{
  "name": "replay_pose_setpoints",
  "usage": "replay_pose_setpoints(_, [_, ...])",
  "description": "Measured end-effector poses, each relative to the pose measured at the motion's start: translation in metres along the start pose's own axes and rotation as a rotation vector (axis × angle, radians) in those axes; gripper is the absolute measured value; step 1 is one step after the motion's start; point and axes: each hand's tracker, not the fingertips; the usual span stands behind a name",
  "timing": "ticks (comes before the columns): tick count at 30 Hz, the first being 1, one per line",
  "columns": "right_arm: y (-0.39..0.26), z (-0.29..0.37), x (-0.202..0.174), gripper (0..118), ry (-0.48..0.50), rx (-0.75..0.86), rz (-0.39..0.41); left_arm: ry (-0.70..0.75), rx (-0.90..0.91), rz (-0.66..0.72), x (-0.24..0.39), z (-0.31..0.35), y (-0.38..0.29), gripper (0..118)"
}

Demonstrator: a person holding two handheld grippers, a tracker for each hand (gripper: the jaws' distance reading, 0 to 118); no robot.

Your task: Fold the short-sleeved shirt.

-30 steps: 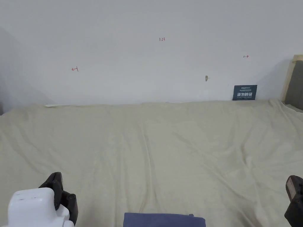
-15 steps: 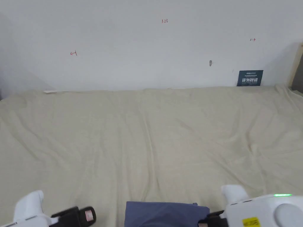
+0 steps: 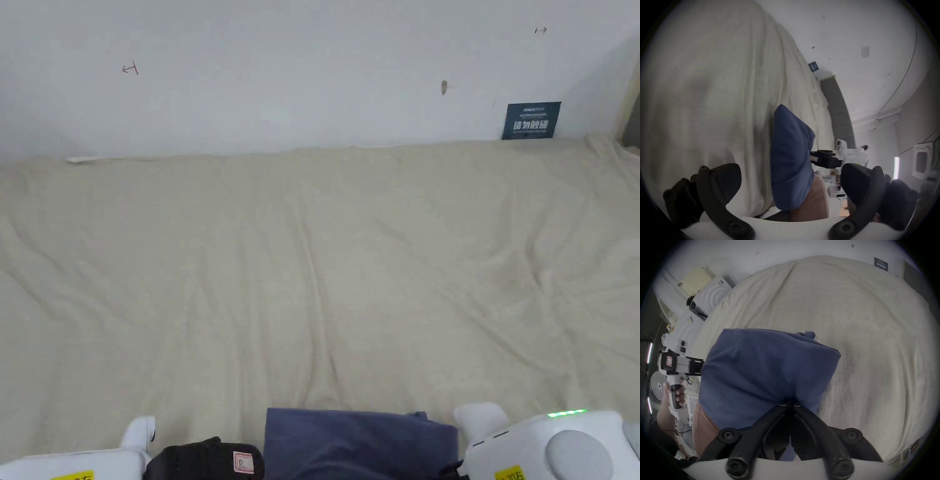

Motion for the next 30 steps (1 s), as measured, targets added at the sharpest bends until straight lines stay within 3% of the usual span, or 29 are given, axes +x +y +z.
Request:
replay_pose_setpoints(5, [0.0,-0.001,0.009,0,0.04,-0.001,-0.054,-0.202,-0.072,0.08,-0.017,-0.033,0.022,118])
replay_pose_setpoints(7, [0.001,-0.002,0.008,0,0.045,-0.002,-0.054,-0.214,-0.141,0.105,-0.012,-0.053,0.028,118])
replay_pose_setpoints(12, [-0.002,-0.003,0.017,0,0.094,0.013,-0.086,-0.031,-0.233,-0.085,0.022,-0.088,0.025,118])
replay_pose_setpoints(13, [-0.003,-0.002,0.018,0,0.099,0.018,-0.088,-0.011,-0.232,-0.088,0.026,-0.088,0.023,113])
replay_pose_setpoints(14, [-0.004,-0.001,0.018,0,0.102,0.025,-0.085,0.009,-0.209,-0.089,0.032,-0.084,0.022,83])
replay_pose_setpoints(15, [-0.005,0.001,0.016,0,0.101,0.032,-0.076,0.049,-0.194,-0.097,0.038,-0.08,0.021,38])
replay_pose_setpoints(16, [-0.007,0.003,0.014,0,0.095,0.042,-0.062,0.118,-0.155,-0.126,0.038,-0.076,0.021,26])
replay_pose_setpoints(17, [-0.008,0.007,0.013,0,0.09,0.058,-0.047,0.208,-0.133,-0.166,0.039,-0.075,0.021,26])
replay_pose_setpoints(18, [-0.01,0.013,0.013,0,0.132,0.093,-0.05,0.198,-0.158,-0.141,0.037,-0.074,0.02,26])
replay_pose_setpoints(21, [-0.015,0.028,0.012,0,0.109,0.138,-0.081,0.17,-0.158,-0.091,0.04,-0.074,0.019,26])
replay_pose_setpoints(26, [-0.019,0.044,0.003,0,0.044,0.173,-0.004,0.252,-0.149,-0.182,0.06,-0.068,0.016,26])
replay_pose_setpoints(30, [-0.018,0.046,-0.007,0,0.048,0.172,-0.006,0.33,-0.133,-0.235,0.065,-0.028,0.018,26])
